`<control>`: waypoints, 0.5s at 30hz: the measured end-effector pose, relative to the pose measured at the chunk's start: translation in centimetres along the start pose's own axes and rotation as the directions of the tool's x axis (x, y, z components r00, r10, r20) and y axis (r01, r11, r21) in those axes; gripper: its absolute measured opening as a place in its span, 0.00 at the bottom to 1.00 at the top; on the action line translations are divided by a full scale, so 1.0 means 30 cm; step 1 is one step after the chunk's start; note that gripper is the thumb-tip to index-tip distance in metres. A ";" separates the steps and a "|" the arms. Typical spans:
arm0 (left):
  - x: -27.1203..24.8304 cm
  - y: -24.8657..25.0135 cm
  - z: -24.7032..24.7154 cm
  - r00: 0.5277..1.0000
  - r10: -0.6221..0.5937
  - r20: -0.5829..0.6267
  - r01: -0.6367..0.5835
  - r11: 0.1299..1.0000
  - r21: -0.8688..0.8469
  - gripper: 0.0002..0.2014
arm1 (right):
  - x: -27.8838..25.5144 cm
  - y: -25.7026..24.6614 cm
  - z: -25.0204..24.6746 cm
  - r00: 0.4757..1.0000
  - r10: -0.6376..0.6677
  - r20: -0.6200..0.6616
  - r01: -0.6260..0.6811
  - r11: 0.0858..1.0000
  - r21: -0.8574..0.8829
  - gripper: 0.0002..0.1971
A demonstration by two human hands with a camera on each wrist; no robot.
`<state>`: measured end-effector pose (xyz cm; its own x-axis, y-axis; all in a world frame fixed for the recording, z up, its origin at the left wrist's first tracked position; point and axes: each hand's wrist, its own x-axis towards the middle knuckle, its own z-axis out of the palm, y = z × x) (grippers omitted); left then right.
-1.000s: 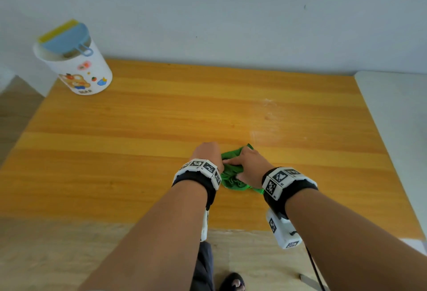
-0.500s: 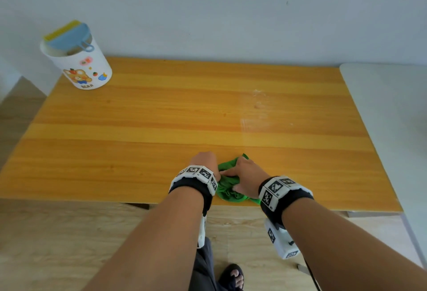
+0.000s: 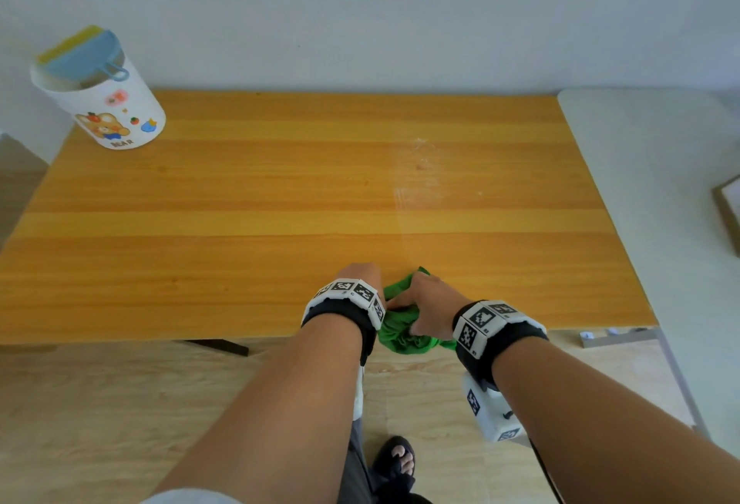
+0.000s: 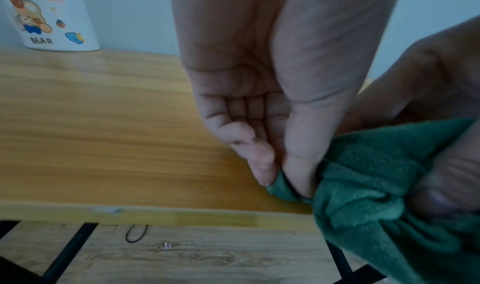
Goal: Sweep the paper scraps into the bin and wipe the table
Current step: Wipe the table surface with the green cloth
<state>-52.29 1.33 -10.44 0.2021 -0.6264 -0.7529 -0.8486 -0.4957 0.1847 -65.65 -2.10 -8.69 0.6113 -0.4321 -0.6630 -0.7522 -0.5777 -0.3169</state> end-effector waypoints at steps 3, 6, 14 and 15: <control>-0.011 0.035 -0.009 0.999 0.045 -0.011 -0.045 0.999 0.016 0.13 | -0.014 0.021 -0.002 0.999 0.041 0.001 -0.041 0.999 0.007 0.28; 0.009 0.047 -0.011 1.000 0.027 -0.011 -0.027 0.999 0.025 0.13 | -0.011 0.032 0.000 0.999 0.052 -0.014 -0.052 0.998 0.028 0.27; 0.067 0.073 -0.083 0.995 0.019 -0.097 -0.019 1.000 0.008 0.16 | 0.058 0.072 -0.038 0.993 0.071 -0.094 -0.062 0.993 0.097 0.26; 0.076 0.076 -0.093 0.993 0.026 -0.111 -0.026 1.000 0.008 0.16 | 0.069 0.078 -0.052 0.993 0.075 -0.094 -0.066 0.993 0.098 0.26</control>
<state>-52.41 -2.89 -9.97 0.2326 -0.7021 -0.6730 -0.8576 -0.4744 0.1985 -65.75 -5.42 -9.75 0.5732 -0.5374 -0.6186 -0.8114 -0.4775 -0.3370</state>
